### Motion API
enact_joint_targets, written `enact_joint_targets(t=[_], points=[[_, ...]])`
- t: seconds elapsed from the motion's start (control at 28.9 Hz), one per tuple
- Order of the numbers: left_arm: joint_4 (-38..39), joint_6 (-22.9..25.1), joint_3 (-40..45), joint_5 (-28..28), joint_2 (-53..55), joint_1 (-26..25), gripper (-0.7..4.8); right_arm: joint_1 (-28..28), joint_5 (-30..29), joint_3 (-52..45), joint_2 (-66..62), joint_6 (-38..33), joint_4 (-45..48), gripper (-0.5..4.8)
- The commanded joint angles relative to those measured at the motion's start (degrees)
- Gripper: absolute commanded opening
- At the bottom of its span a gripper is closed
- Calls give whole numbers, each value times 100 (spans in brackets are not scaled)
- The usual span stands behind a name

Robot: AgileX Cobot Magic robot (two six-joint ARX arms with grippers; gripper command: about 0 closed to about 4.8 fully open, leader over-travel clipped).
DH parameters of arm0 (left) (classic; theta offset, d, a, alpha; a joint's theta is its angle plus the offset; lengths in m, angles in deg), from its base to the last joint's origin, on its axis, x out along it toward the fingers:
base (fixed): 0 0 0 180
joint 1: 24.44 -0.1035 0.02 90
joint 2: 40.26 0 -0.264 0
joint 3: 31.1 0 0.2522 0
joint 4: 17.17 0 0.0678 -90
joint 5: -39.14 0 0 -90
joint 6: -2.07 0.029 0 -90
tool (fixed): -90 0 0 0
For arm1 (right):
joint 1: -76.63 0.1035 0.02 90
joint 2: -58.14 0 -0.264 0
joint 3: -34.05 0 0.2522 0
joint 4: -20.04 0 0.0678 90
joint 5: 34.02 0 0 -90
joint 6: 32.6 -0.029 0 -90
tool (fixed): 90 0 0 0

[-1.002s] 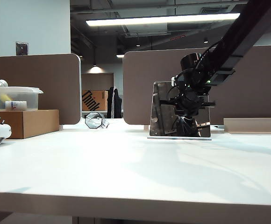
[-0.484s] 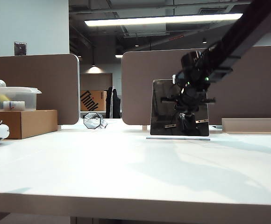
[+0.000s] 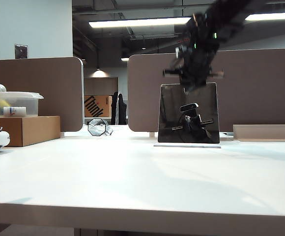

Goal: Push the center of the mirror on the table forward to move it for a short distance.

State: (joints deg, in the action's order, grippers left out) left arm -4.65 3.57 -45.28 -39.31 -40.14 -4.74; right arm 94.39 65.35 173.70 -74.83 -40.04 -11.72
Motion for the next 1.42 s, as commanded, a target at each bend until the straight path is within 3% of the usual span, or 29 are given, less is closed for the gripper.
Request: enact_joint_targets(t=[0.03, 0.24, 0.38, 0.52, 0.66, 0.79, 0.83, 0.9, 1.11, 1.42], points=[[-52, 2, 4, 26, 4, -317, -5, 149, -28, 22, 501, -2, -372, -6], [-52, 2, 4, 26, 4, -1290, -5, 623, -33, 22, 2050, 2, -1134, -6], [-52, 2, 4, 24, 4, -1727, -5, 1252, 7, 20, 3322, 184, -1773, -6], [-52, 2, 4, 24, 4, -2024, -5, 2144, 411, -90, 4472, 315, -2378, -6], [-52, 2, 4, 24, 4, -2109, -5, 3233, 1154, -763, 5648, 339, -2726, -6], [-55, 2, 4, 24, 4, -2109, -5, 4345, 2044, -2179, 6968, 144, -2715, -6], [-52, 2, 4, 24, 4, -2107, -5, 4629, 2505, -2769, 7442, 122, -2625, -6], [-52, 2, 4, 24, 4, -2107, -5, 4830, 2841, -3609, 8100, 122, -2444, -6], [-52, 2, 4, 24, 4, -2107, -5, 4835, 2653, -4872, 9457, 96, -2487, -5], [-52, 2, 4, 24, 4, -2107, -5, 4835, 2656, -4981, 10463, 103, -3628, -5]])
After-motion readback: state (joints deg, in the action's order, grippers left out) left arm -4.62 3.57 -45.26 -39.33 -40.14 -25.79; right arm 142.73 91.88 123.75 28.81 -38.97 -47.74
